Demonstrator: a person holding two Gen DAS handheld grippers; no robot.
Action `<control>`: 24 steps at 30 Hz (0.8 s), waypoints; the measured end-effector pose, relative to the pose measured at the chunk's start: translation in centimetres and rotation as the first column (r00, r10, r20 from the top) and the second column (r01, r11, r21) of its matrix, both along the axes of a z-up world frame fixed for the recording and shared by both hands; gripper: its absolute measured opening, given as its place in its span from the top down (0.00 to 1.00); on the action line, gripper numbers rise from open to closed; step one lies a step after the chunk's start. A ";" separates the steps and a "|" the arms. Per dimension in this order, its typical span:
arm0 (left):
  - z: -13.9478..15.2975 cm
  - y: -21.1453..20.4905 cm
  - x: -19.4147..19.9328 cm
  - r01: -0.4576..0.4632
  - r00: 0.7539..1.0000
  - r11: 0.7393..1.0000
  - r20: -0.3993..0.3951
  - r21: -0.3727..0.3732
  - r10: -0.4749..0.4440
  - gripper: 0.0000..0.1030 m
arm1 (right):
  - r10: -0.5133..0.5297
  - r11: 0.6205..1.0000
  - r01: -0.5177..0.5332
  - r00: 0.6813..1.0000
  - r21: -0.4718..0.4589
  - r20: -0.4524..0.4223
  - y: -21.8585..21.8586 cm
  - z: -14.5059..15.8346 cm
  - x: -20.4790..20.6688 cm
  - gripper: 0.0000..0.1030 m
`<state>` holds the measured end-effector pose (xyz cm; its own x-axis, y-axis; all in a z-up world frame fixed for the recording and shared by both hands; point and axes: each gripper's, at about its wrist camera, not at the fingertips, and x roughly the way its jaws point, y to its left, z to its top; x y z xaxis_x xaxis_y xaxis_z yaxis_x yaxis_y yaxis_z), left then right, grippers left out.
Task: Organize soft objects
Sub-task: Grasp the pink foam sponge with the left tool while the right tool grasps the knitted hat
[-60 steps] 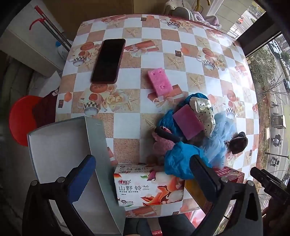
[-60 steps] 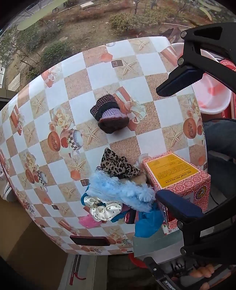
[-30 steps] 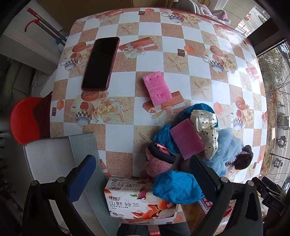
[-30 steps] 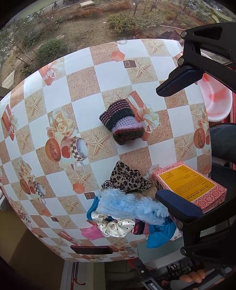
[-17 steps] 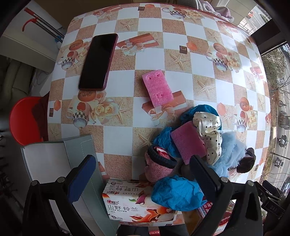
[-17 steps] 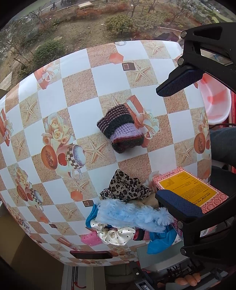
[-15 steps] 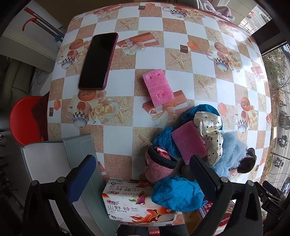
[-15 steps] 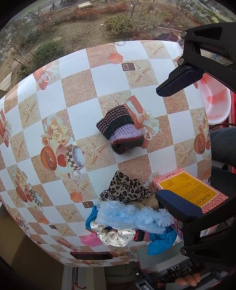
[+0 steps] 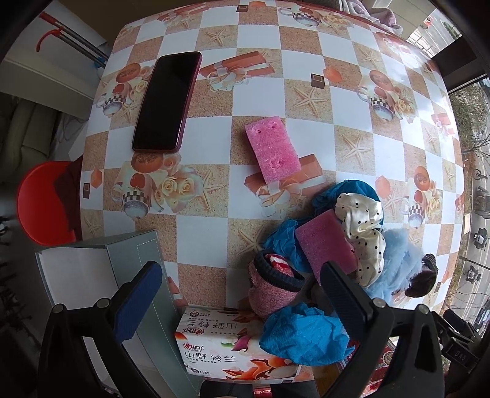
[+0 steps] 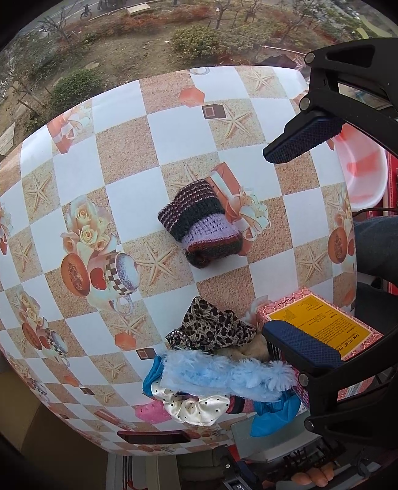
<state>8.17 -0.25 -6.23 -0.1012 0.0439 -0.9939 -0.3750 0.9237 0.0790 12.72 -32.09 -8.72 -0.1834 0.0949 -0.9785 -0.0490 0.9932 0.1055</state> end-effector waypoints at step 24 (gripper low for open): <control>-8.3 2.9 6.7 -0.121 0.993 0.991 -0.014 -0.056 0.120 0.00 | -0.057 0.996 0.056 0.998 -0.066 -0.022 -1.9 -4.8 1.5 0.00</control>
<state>14.85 2.67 -14.50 -0.1131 -0.0258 -0.9932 -0.4834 0.8748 0.0323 14.25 -33.98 -13.52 -0.2031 0.0418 -0.9783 0.0092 0.9991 0.0408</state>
